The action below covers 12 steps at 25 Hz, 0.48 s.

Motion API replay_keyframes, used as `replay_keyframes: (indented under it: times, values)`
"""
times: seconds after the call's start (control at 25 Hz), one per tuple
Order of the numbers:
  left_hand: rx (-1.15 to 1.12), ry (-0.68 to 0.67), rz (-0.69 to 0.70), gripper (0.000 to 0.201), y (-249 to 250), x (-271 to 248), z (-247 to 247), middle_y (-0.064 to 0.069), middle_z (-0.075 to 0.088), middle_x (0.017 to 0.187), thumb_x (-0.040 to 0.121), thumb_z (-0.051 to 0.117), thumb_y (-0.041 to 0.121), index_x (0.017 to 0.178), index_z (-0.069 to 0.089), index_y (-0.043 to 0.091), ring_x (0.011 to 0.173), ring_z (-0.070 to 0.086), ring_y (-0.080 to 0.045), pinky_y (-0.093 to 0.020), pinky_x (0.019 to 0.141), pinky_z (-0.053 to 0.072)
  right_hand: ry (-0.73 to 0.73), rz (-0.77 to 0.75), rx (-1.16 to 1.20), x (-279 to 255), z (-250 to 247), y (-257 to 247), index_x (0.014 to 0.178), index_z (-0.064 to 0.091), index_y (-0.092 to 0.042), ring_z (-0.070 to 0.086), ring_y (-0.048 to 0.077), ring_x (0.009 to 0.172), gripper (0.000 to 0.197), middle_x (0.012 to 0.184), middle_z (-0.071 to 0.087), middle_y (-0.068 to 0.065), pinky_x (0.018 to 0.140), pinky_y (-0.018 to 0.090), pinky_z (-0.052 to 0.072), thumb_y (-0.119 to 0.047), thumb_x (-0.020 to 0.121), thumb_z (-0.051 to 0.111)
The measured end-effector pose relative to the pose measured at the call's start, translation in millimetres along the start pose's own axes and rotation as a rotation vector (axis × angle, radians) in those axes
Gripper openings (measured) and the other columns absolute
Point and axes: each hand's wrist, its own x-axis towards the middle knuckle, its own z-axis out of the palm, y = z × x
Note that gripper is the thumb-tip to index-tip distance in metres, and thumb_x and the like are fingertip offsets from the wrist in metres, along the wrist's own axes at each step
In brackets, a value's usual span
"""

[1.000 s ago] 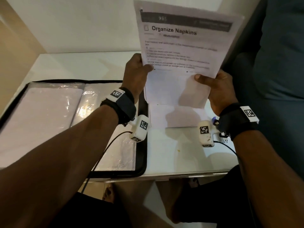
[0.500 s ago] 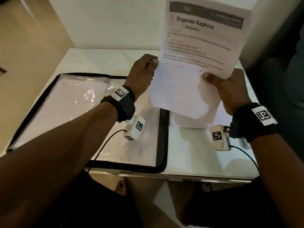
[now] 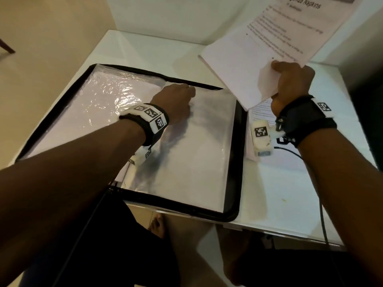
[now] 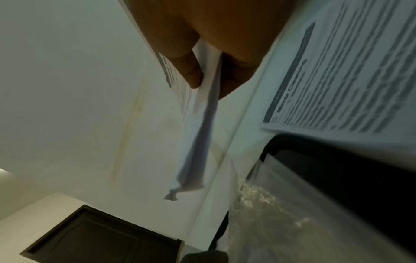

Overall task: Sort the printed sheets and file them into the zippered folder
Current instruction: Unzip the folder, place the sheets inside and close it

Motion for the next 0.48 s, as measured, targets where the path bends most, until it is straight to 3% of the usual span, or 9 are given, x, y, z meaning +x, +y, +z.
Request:
replay_keyframes:
  times: [0.08,0.24,0.36,0.48]
  values:
    - [-0.039,0.024,-0.055,0.046,-6.4,7.3,-2.5,-0.007,0.059,0.141,0.094,0.055,0.018,0.14,0.054,0.019,0.13,0.053,-0.034,-0.048,0.1,0.048,-0.01,0.095,-0.038,10.3,30.2,6.5,0.087,0.06,-0.008,0.062,0.025,0.079,0.011,0.09,0.065,0.007,0.069,0.037,0.055,-0.001,0.083,0.067]
    - [0.064,-0.193,-0.031,0.062,-10.3,19.1,-8.4,-0.005,0.049,0.146,0.095,0.052,0.033,0.154,0.035,0.043,0.141,0.04,-0.032,-0.065,0.099,0.038,-0.079,0.158,-0.051,33.4,74.0,10.1,0.094,0.06,-0.003,0.06,0.032,0.083,0.012,0.091,0.06,0.013,0.066,0.037,0.052,0.0,0.083,0.061]
    - [0.073,-0.189,0.042,0.056,-11.4,23.8,-6.5,-0.005,0.05,0.13,0.093,0.057,0.028,0.145,0.045,0.044,0.133,0.044,-0.031,-0.059,0.091,0.039,-0.108,0.142,-0.118,45.6,94.7,10.1,0.115,0.058,0.006,0.059,0.031,0.08,0.03,0.095,0.059,0.015,0.061,0.034,0.052,0.001,0.086,0.06]
    - [-0.031,-0.09,0.059,0.046,-11.5,23.9,-4.0,-0.001,0.047,0.124,0.086,0.065,0.02,0.128,0.056,0.035,0.125,0.045,-0.026,-0.05,0.082,0.04,-0.116,0.105,-0.184,53.0,103.7,9.5,0.12,0.059,0.007,0.062,0.032,0.083,0.033,0.101,0.064,0.017,0.064,0.035,0.055,-0.001,0.088,0.062]
